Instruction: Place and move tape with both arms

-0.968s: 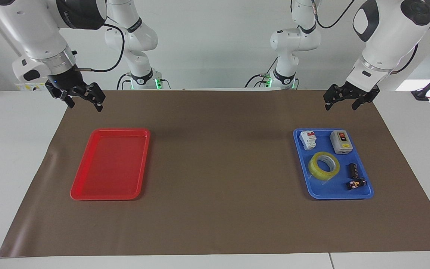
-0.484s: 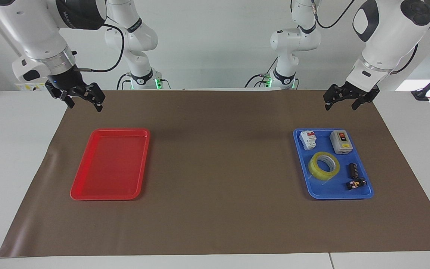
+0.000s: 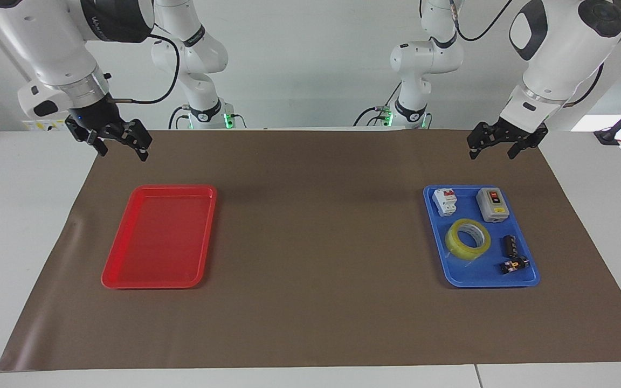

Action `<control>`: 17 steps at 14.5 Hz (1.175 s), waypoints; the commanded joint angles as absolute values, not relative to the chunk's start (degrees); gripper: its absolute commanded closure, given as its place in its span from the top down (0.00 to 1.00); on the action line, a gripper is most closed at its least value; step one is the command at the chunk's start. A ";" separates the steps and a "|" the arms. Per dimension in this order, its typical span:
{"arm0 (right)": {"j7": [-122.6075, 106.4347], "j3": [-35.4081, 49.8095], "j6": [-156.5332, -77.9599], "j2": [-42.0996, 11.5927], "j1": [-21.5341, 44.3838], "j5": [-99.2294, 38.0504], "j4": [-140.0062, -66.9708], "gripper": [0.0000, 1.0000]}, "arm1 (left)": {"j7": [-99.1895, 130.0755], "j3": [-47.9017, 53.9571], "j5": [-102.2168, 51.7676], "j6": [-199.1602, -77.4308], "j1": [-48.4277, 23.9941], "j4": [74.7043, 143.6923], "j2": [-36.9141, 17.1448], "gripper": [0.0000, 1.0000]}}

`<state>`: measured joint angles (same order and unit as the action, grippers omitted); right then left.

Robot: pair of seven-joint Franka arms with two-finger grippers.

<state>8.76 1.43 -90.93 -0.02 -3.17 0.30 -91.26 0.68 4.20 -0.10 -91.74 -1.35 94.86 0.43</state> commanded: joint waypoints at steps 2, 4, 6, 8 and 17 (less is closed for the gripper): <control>9.14 1.58 -91.84 0.79 -3.34 -0.18 -92.29 1.00 | 1.23 4.04 0.09 -99.46 2.09 95.01 -4.91 1.00; 9.05 1.58 -91.67 0.79 -3.34 -0.18 -92.29 1.00 | 1.23 3.96 0.00 -104.83 2.90 95.10 -9.03 1.00; 9.05 1.58 -91.67 0.79 -3.34 -0.18 -92.29 1.00 | 1.32 3.96 0.09 -110.54 4.30 97.02 -11.85 1.00; 9.14 1.58 -91.76 0.79 -3.25 -0.18 -92.29 1.00 | 1.67 3.87 0.35 -116.25 4.66 100.44 -14.05 1.00; 9.05 1.58 -91.76 0.79 -3.43 -0.53 -92.37 1.00 | 3.43 3.87 0.44 -126.81 6.24 109.93 -15.56 0.74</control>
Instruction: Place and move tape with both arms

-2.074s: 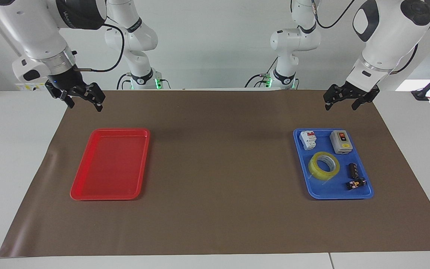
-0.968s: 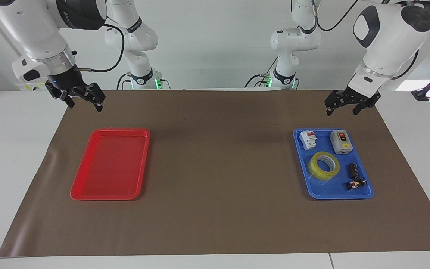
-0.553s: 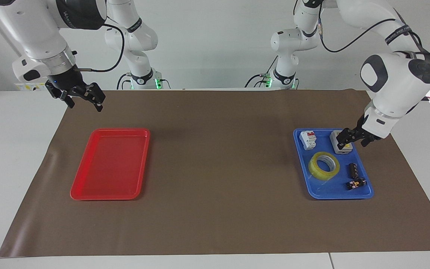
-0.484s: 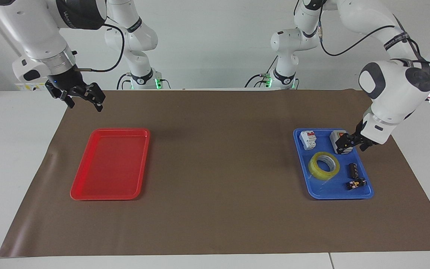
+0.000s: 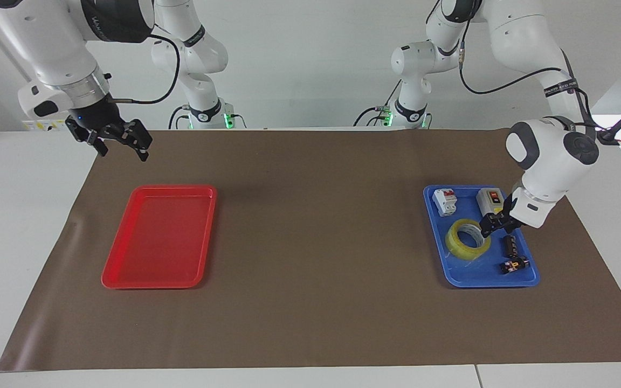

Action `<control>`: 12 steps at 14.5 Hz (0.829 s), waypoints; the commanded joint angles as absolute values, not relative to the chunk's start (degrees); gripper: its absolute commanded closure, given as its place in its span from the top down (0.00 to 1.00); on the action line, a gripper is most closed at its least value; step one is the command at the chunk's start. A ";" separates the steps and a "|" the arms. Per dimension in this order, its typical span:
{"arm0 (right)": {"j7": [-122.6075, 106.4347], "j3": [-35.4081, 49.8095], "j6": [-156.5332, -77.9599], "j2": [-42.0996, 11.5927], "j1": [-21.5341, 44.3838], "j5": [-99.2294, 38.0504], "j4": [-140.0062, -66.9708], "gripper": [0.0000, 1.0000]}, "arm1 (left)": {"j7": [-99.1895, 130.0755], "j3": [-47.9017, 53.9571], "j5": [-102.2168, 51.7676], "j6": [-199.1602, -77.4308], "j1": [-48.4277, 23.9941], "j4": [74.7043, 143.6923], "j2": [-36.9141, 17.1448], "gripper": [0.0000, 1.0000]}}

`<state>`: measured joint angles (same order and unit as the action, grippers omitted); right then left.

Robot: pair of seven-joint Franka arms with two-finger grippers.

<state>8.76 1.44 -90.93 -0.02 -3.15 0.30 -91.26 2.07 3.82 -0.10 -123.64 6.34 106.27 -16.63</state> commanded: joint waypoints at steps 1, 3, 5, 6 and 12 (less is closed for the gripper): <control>9.05 1.58 -91.67 0.79 -3.34 -0.53 -92.29 1.00 | 3.34 3.87 0.44 -128.04 6.24 111.08 -15.56 0.73; 9.14 1.58 -91.76 0.79 -3.34 -0.53 -92.29 1.00 | 3.34 3.87 0.44 -129.11 6.24 111.80 -15.73 0.72; 9.14 1.58 -91.67 0.79 -3.34 -0.53 -92.29 1.00 | 3.34 3.96 0.44 -129.11 6.24 112.14 -15.73 0.67; 9.14 1.58 -91.76 0.79 -3.34 -0.53 -92.29 1.00 | 3.43 3.96 0.44 -129.11 6.15 112.58 -15.65 0.63; 9.14 1.58 -91.76 0.79 -3.34 -0.53 -92.29 1.00 | 3.60 3.87 0.44 -130.96 5.80 114.52 -15.56 0.42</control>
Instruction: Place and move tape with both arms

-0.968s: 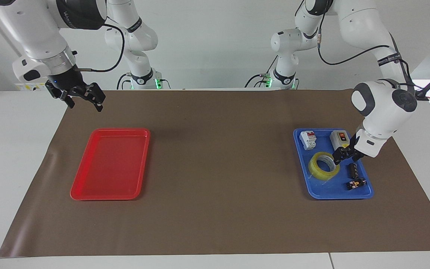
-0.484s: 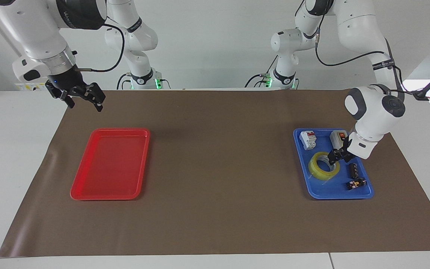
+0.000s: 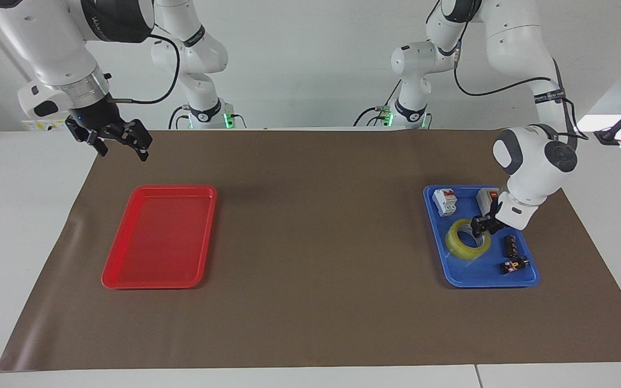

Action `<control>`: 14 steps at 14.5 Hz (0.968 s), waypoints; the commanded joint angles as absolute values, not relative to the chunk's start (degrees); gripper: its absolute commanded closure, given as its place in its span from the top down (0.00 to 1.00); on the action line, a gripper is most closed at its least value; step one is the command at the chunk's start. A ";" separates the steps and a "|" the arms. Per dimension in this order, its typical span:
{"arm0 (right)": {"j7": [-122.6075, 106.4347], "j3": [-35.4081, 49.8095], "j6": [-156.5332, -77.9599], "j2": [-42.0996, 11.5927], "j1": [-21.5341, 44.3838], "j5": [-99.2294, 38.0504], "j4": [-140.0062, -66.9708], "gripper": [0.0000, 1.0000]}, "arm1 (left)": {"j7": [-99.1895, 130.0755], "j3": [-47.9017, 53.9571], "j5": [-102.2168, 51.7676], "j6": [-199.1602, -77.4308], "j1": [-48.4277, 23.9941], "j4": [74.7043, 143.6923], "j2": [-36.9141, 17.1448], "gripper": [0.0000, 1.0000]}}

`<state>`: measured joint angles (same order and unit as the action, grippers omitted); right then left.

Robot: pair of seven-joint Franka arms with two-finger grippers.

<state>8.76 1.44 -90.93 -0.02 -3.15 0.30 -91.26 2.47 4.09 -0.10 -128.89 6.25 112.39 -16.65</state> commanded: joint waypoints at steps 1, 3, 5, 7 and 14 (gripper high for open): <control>9.14 1.58 -91.76 0.79 -3.34 -0.53 -92.29 1.00 | 3.52 3.87 0.44 -130.96 5.80 114.43 -15.64 0.28; 9.14 1.58 -91.76 0.79 -3.34 -0.53 -92.29 1.00 | 3.43 3.96 0.44 -130.26 5.98 113.73 -15.73 0.00; 9.14 1.58 -91.76 0.79 -3.34 -0.53 -92.29 1.00 | 3.34 3.96 0.44 -129.30 5.98 112.68 -15.91 0.00; 9.14 1.58 -91.76 0.79 -3.34 -0.53 -92.29 1.00 | 3.51 3.87 0.44 -124.31 5.54 108.31 -16.26 0.00; 9.14 1.58 -91.76 0.79 -3.34 -0.53 -92.29 1.00 | 24.81 3.96 0.35 -98.62 -9.02 86.05 -20.04 0.00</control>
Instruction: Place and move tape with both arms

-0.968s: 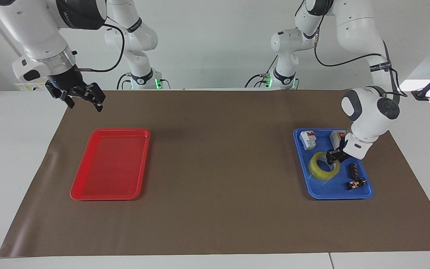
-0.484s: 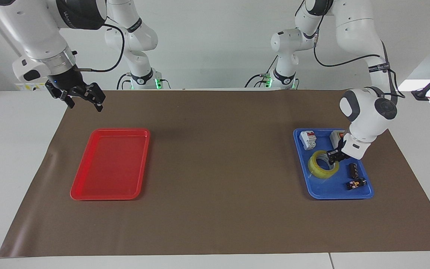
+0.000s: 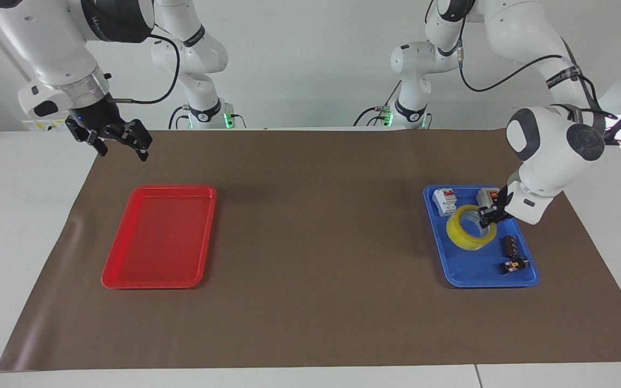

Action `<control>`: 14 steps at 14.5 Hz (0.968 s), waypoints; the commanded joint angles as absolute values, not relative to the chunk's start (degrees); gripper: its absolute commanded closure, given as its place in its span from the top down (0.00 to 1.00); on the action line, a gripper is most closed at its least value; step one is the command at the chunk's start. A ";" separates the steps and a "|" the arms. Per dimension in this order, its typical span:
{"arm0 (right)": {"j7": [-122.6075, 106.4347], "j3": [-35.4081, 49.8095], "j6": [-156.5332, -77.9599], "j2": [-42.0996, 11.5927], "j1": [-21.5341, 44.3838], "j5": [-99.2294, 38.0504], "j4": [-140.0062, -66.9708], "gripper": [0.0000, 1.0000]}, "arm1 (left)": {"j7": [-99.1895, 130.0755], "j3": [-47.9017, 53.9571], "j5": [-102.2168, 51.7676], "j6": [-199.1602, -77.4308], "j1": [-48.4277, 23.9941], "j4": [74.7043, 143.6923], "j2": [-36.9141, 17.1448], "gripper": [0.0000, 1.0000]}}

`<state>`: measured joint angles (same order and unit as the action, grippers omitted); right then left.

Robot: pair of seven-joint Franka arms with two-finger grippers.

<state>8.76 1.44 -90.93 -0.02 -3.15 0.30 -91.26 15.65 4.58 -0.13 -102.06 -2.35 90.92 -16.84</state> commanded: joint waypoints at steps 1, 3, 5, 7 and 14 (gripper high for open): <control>9.14 1.58 -91.76 0.79 -3.34 -0.53 -92.29 1.00 | 29.40 4.04 0.26 -99.31 -11.92 86.13 -20.04 0.00; 9.14 1.58 -91.76 0.79 -3.34 -0.53 -92.29 1.00 | 34.26 4.04 -0.61 -102.55 -17.46 86.22 -20.04 0.00; 9.14 1.58 -91.76 0.79 -3.34 -0.61 -92.29 1.00 | 39.09 4.04 -1.93 -103.88 -22.13 86.13 -21.61 0.00; 9.14 1.58 -91.76 0.79 -3.34 -0.53 -92.29 1.00 | 46.45 3.96 -1.58 -107.90 -27.92 86.57 -23.02 0.00; 9.14 1.58 -91.76 0.79 -3.34 -0.53 -92.29 1.00 | 50.01 4.04 -1.23 -118.03 -31.64 90.17 -29.00 0.00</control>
